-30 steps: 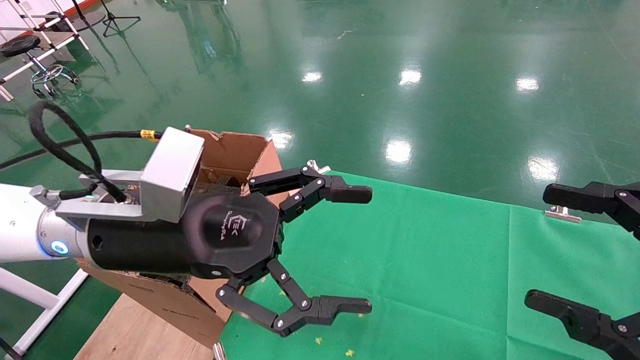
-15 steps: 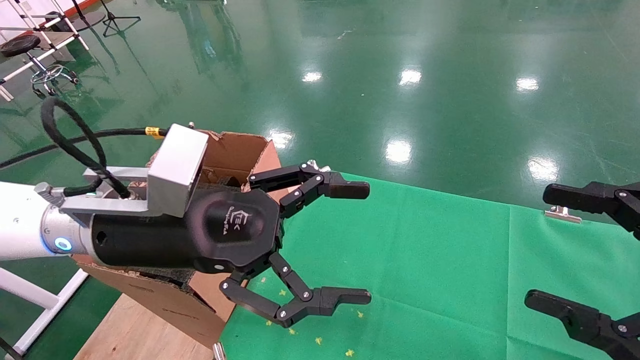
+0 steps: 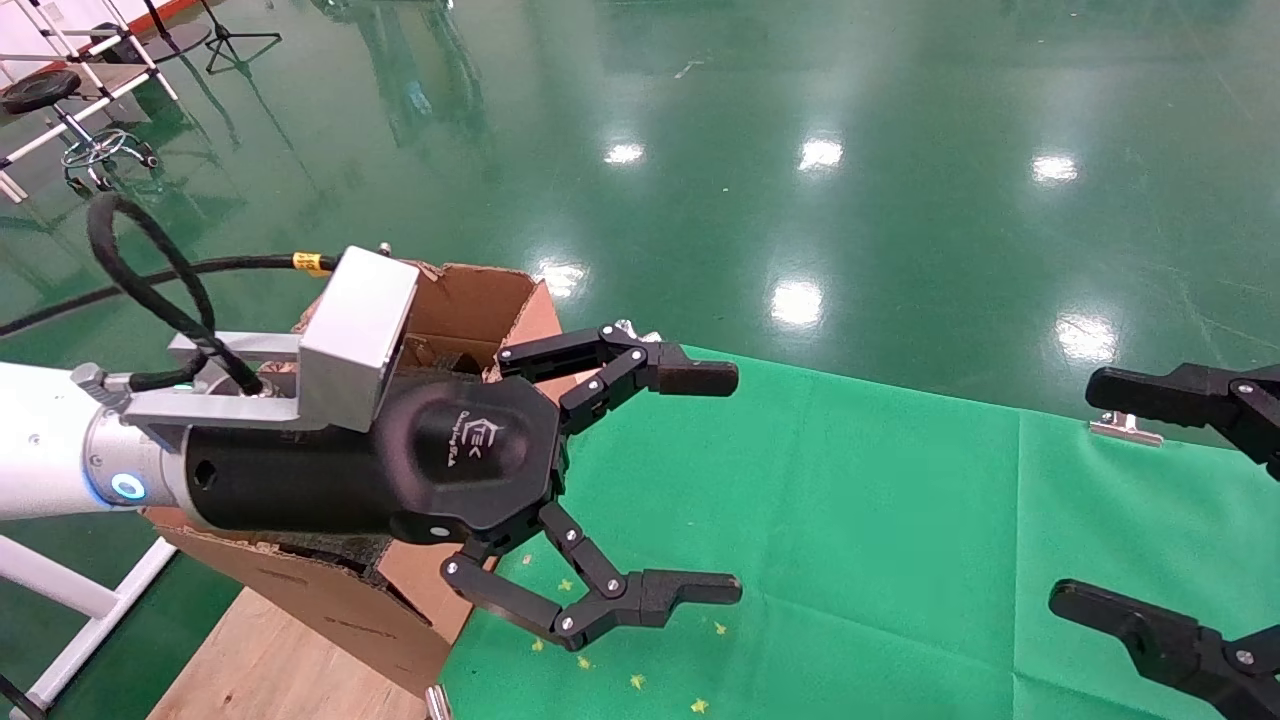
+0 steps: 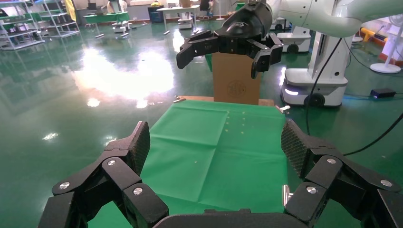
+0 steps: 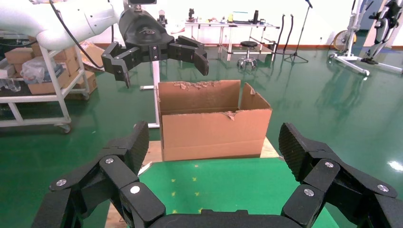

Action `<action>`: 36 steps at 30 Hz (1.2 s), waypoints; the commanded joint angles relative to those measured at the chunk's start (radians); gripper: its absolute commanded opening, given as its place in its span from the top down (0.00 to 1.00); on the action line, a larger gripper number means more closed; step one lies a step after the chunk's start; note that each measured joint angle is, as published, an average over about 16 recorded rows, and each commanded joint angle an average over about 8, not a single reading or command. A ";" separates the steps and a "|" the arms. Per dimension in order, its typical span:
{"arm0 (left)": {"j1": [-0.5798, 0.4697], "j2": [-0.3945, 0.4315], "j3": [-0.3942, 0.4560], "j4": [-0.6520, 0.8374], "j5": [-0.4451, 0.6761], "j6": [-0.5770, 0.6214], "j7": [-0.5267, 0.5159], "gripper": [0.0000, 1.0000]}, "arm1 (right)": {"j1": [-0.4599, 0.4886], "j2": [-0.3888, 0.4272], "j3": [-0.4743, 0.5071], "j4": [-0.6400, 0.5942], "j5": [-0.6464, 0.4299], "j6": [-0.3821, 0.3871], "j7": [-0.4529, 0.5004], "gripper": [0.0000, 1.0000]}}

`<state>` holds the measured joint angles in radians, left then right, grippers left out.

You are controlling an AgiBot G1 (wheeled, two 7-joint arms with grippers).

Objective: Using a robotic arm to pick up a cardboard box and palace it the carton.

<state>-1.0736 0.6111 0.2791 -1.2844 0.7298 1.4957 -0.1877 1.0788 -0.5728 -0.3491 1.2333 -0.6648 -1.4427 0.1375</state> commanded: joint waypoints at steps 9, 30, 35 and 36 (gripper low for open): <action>-0.001 0.000 0.001 0.001 0.001 -0.001 0.000 0.00 | 0.000 0.000 0.000 0.000 0.000 0.000 0.000 0.00; -0.001 0.000 0.001 0.002 0.002 -0.001 0.000 0.00 | 0.000 0.000 0.000 0.000 0.000 0.000 0.000 0.00; -0.001 0.000 0.001 0.002 0.002 -0.001 0.000 0.00 | 0.000 0.000 0.000 0.000 0.000 0.000 0.000 0.00; -0.001 0.000 0.001 0.002 0.002 -0.001 0.000 0.00 | 0.000 0.000 0.000 0.000 0.000 0.000 0.000 0.00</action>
<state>-1.0751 0.6111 0.2799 -1.2828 0.7319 1.4946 -0.1880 1.0788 -0.5728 -0.3492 1.2333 -0.6648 -1.4427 0.1375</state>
